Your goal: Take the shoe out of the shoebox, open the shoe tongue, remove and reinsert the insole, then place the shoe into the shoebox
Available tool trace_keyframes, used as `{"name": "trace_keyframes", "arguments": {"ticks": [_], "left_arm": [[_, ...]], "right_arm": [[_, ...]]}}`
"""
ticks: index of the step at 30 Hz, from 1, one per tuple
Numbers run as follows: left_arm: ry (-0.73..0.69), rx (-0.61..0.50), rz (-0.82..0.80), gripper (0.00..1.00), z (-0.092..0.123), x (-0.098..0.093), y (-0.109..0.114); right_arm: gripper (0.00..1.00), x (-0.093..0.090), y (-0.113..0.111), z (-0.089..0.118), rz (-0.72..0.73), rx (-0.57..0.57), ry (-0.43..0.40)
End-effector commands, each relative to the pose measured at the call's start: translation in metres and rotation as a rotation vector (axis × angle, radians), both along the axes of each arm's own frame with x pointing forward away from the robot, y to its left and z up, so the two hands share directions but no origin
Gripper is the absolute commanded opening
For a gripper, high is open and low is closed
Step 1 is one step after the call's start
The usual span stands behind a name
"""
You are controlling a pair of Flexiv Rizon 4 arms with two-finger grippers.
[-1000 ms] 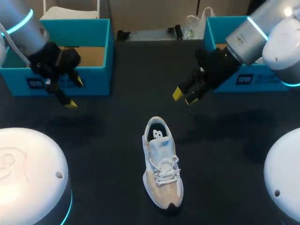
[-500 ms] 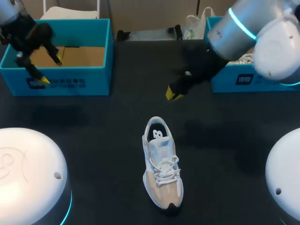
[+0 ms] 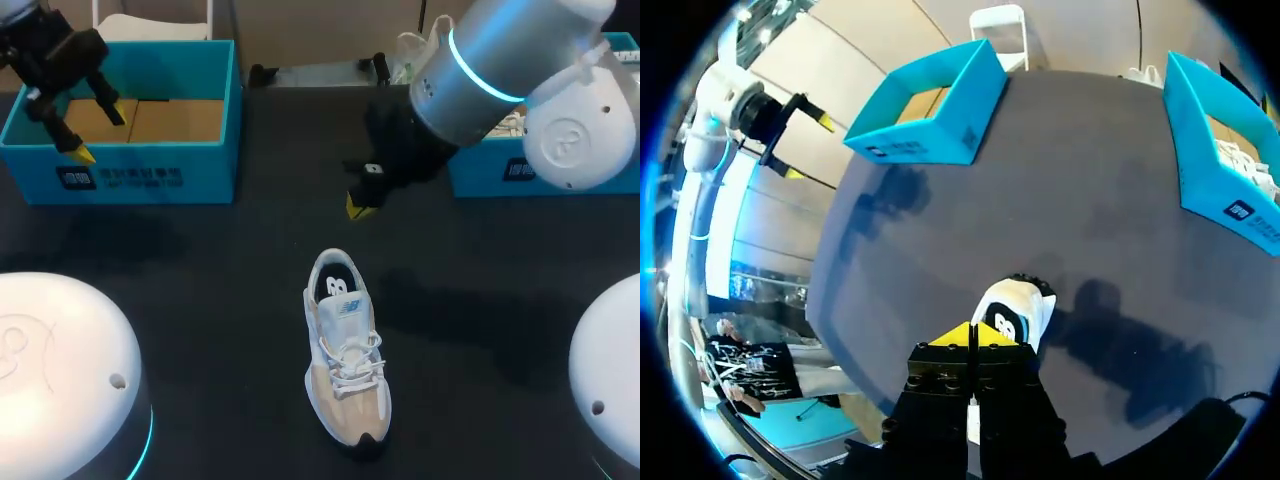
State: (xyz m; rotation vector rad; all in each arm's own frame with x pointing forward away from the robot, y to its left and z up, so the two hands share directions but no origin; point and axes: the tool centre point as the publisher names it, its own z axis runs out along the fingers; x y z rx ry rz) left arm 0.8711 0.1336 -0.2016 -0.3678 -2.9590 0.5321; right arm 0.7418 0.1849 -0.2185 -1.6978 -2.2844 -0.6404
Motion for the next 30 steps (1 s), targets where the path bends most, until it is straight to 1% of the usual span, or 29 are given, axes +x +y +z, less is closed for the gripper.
{"name": "trace_keyframes", "arguments": {"ticks": [1, 3, 5, 6, 8, 11, 22, 23, 25, 26, 30], "left_arm": [[-0.045, 0.024, -0.112, 1.00, 0.001, 0.003, 0.006], [-0.070, 0.048, -0.188, 1.00, 0.003, 0.009, 0.012], [-0.091, 0.060, -0.242, 1.00, 0.004, 0.015, 0.019], [-0.094, 0.060, -0.276, 1.00, 0.004, 0.017, 0.022], [-0.101, 0.054, -0.335, 1.00, 0.006, 0.020, 0.027], [-0.101, 0.054, -0.335, 1.00, 0.006, 0.020, 0.027], [-0.101, 0.054, -0.335, 1.00, 0.006, 0.020, 0.027], [-0.101, 0.054, -0.335, 1.00, 0.006, 0.020, 0.027], [-0.101, 0.054, -0.335, 1.00, 0.006, 0.020, 0.027], [-0.101, 0.054, -0.335, 1.00, 0.006, 0.020, 0.027], [-0.101, 0.054, -0.335, 1.00, 0.006, 0.020, 0.027]], "right_arm": [[0.00, -0.005, 0.013, -0.006, -0.019, 0.001, -0.015], [0.00, -0.011, 0.023, -0.010, -0.053, -0.057, -0.024], [0.00, -0.018, 0.028, -0.012, -0.051, -0.058, -0.048], [0.00, -0.020, 0.030, -0.014, -0.071, -0.093, -0.053], [0.00, -0.026, 0.032, -0.019, -0.078, -0.112, -0.070], [0.00, -0.036, 0.037, -0.030, -0.094, -0.173, -0.067], [0.00, -0.036, 0.037, -0.030, -0.094, -0.173, -0.067], [0.00, -0.029, 0.040, -0.031, -0.077, -0.222, -0.063], [0.00, -0.022, 0.042, -0.039, -0.054, -0.223, -0.083], [0.00, -0.020, 0.042, -0.046, -0.058, -0.246, -0.073], [0.00, -0.020, 0.037, -0.072, -0.043, -0.235, -0.093]]}}
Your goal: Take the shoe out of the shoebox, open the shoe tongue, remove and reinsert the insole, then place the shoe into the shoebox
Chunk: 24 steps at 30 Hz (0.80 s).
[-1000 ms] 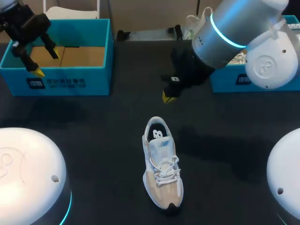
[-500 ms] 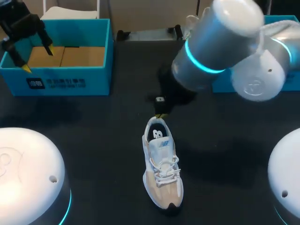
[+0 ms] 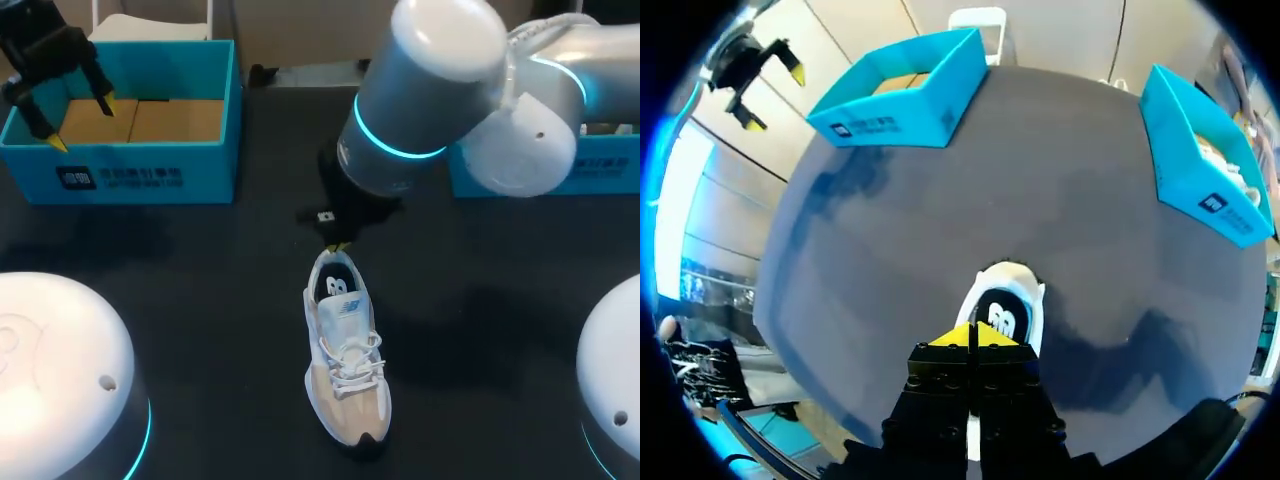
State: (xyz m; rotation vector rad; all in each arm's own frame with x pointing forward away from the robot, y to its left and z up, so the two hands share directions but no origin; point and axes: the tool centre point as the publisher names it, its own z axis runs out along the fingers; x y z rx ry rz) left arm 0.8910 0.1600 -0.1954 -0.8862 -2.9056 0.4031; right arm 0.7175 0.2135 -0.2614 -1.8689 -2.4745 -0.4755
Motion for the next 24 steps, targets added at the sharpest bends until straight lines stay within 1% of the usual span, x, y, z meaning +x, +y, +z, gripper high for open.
{"name": "trace_keyframes", "arguments": {"ticks": [1, 3, 5, 19, 21, 24], "left_arm": [[0.000, 0.002, 0.000, 1.00, 0.000, 0.000, 0.000], [0.000, 0.002, 0.000, 1.00, 0.000, 0.000, 0.000], [0.000, 0.002, 0.000, 1.00, 0.000, 0.000, 0.000], [0.000, 0.002, 0.000, 1.00, 0.000, 0.000, 0.000], [0.000, 0.002, 0.000, 1.00, 0.000, 0.000, 0.000], [0.000, 0.002, 0.000, 1.00, 0.000, 0.000, 0.000]], "right_arm": [[0.00, 0.004, 0.006, -0.035, 0.000, 0.002, -0.005], [0.00, 0.002, -0.003, -0.043, -0.007, 0.000, -0.003], [0.00, 0.000, -0.012, -0.048, -0.017, 0.016, 0.015], [0.00, 0.000, -0.012, -0.048, -0.017, 0.016, 0.015], [0.00, -0.003, -0.013, -0.053, -0.026, -0.011, 0.007], [0.00, -0.009, -0.014, -0.059, -0.031, -0.008, -0.010]]}}
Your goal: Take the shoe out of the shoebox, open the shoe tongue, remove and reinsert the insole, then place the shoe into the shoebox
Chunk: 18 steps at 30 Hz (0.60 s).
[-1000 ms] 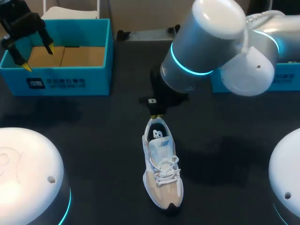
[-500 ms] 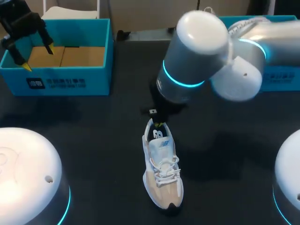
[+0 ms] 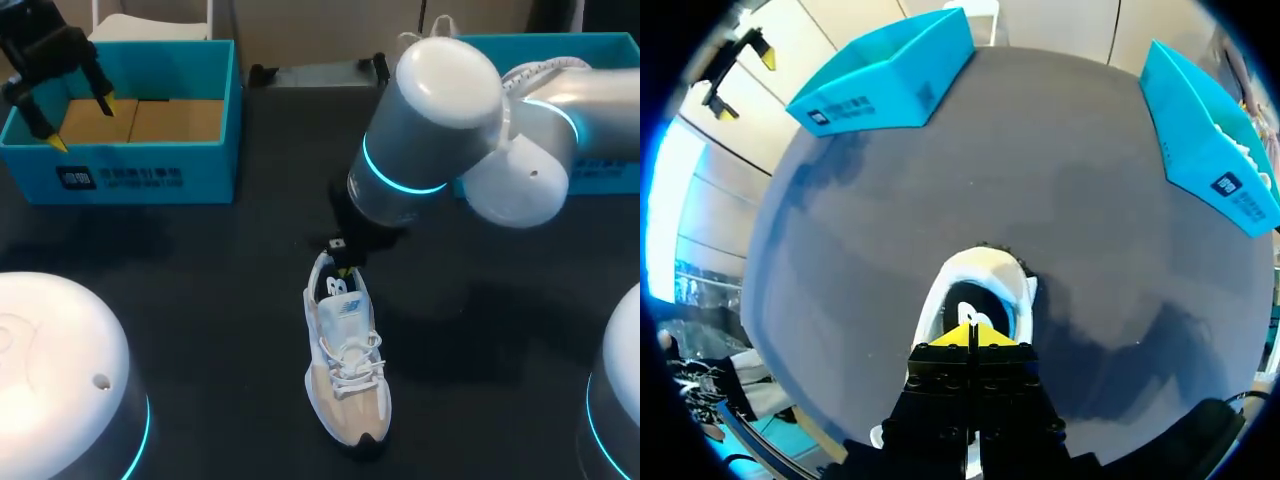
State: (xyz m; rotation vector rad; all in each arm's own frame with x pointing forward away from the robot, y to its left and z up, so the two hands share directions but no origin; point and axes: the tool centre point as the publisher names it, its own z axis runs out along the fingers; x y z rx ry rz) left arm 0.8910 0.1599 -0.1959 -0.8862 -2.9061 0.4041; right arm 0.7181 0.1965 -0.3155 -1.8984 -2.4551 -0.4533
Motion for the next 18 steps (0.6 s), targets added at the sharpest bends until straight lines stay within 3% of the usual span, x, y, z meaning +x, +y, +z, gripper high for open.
{"name": "trace_keyframes", "arguments": {"ticks": [1, 13, 18], "left_arm": [[0.001, 0.002, -0.001, 1.00, 0.000, 0.000, 0.000], [0.001, 0.002, -0.001, 1.00, 0.000, 0.000, 0.000], [0.001, 0.002, -0.001, 1.00, 0.000, 0.000, 0.000]], "right_arm": [[0.00, -0.011, 0.004, -0.007, -0.012, 0.001, -0.029], [0.00, -0.016, 0.013, -0.032, -0.076, -0.186, -0.090], [0.00, -0.016, 0.013, -0.032, -0.076, -0.186, -0.090]]}}
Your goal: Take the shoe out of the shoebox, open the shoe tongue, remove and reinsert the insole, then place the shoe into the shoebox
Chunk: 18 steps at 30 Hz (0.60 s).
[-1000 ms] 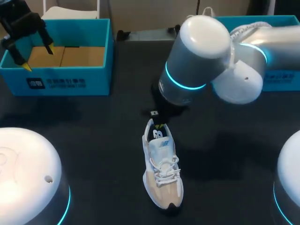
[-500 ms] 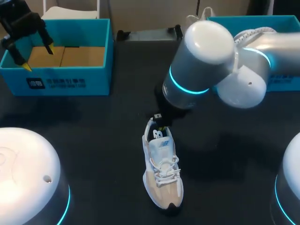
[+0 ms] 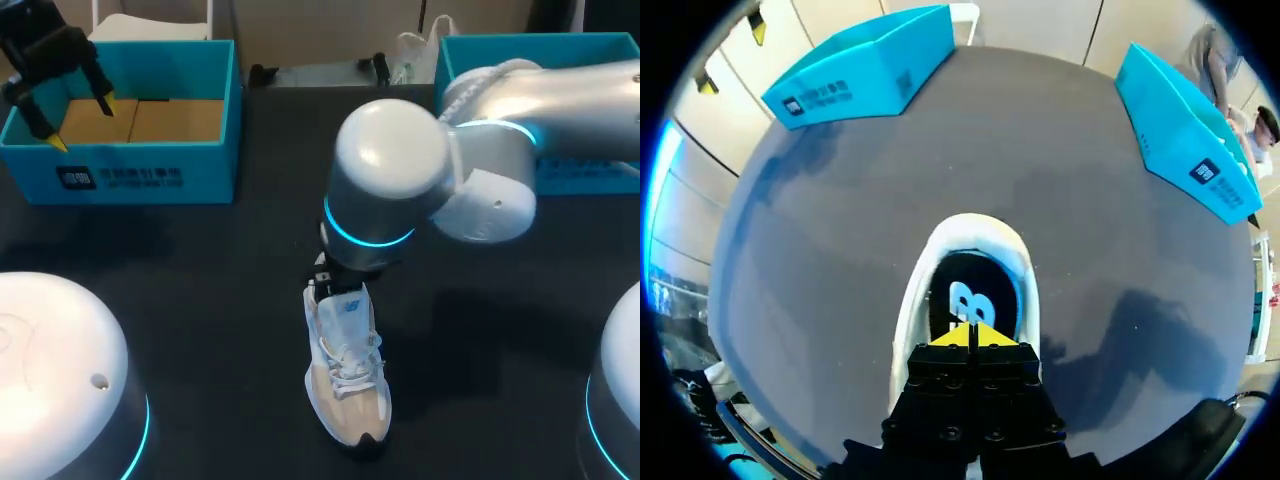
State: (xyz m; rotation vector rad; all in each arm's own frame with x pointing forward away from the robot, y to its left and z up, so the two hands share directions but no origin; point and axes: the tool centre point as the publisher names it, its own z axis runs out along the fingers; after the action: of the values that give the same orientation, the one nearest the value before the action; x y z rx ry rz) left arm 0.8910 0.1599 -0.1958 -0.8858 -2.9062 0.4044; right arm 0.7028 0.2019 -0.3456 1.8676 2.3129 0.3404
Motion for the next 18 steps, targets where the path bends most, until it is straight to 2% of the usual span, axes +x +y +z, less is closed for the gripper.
{"name": "trace_keyframes", "arguments": {"ticks": [1, 18], "left_arm": [[0.000, 0.002, -0.001, 1.00, 0.000, 0.000, 0.000], [0.000, 0.002, -0.001, 1.00, 0.000, 0.000, 0.000]], "right_arm": [[0.00, -0.001, 0.008, -0.002, -0.014, -0.047, -0.011], [0.00, 0.013, -0.009, -0.024, -0.097, -0.178, -0.040]]}}
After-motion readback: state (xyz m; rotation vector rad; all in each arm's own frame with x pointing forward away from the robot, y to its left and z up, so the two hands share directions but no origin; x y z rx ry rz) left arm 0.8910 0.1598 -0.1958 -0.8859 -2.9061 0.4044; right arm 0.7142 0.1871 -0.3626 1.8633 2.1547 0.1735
